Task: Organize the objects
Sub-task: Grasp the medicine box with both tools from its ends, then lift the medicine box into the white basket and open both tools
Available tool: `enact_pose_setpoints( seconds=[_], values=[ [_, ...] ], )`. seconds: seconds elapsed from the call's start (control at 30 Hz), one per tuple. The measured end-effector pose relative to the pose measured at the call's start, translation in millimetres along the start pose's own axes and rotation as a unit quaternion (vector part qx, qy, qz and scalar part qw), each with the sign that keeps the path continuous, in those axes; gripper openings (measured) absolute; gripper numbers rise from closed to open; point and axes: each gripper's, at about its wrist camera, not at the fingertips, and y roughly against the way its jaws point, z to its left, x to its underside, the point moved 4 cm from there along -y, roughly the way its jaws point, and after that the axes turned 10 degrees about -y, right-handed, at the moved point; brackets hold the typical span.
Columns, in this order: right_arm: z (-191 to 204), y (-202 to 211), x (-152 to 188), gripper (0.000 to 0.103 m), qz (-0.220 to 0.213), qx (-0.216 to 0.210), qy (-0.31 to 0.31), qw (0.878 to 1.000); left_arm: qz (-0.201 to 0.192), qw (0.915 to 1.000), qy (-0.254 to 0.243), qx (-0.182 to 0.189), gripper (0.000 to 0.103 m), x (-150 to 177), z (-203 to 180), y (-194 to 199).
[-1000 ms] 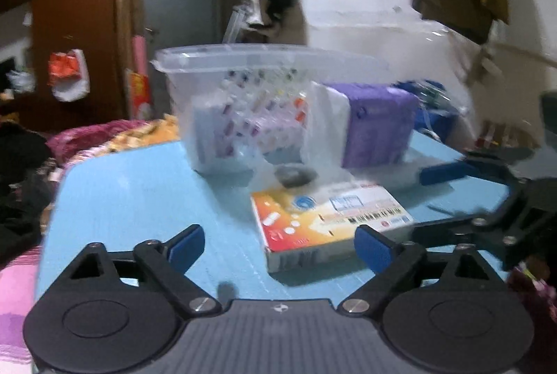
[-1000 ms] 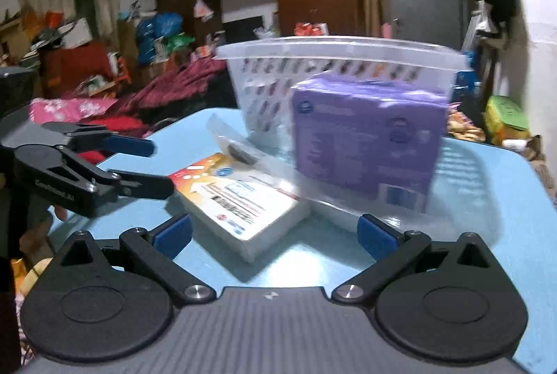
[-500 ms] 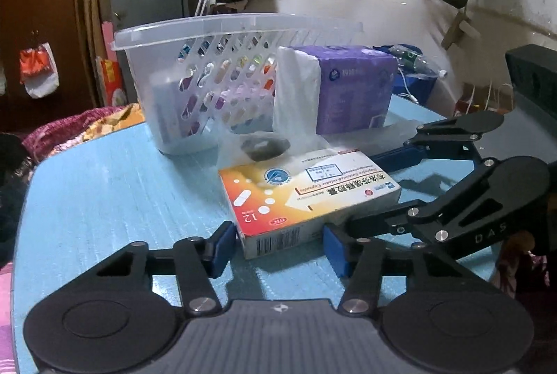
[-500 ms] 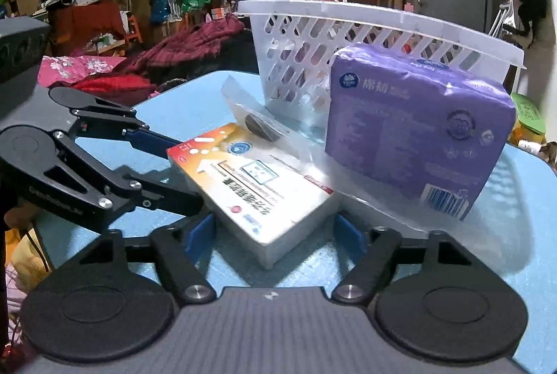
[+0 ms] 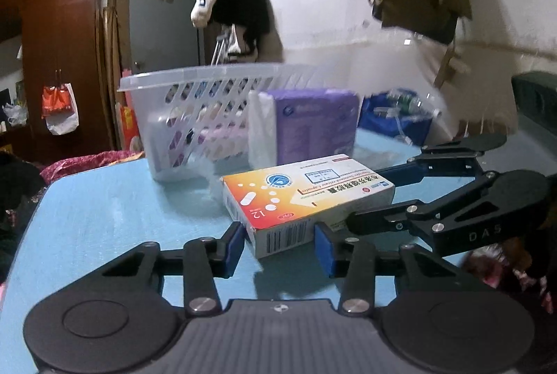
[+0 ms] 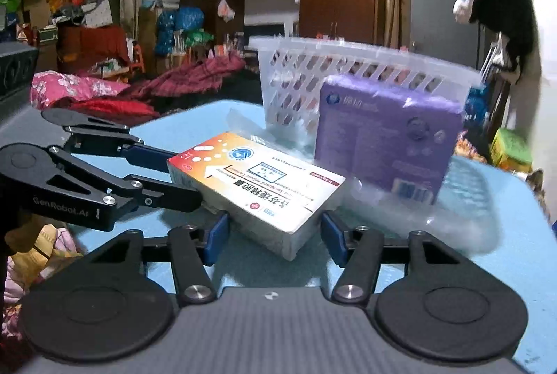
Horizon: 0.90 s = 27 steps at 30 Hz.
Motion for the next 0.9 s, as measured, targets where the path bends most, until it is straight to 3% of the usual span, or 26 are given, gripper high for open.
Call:
enact_pose_setpoints(
  seconds=[0.37, 0.63, 0.9],
  values=[
    [3, 11, -14, 0.058, -0.042, 0.009, 0.019, 0.999, -0.051, 0.9986, 0.011, 0.003, 0.047, -11, -10, 12],
    [-1, 29, -36, 0.058, -0.072, 0.017, 0.032, 0.997, -0.084, 0.9964, 0.001, -0.004, 0.047, -38, -15, 22],
    [-13, 27, -90, 0.057, -0.098, 0.027, 0.055, 0.993, -0.109, 0.9933, -0.017, -0.034, 0.046, -101, -2, 15]
  ],
)
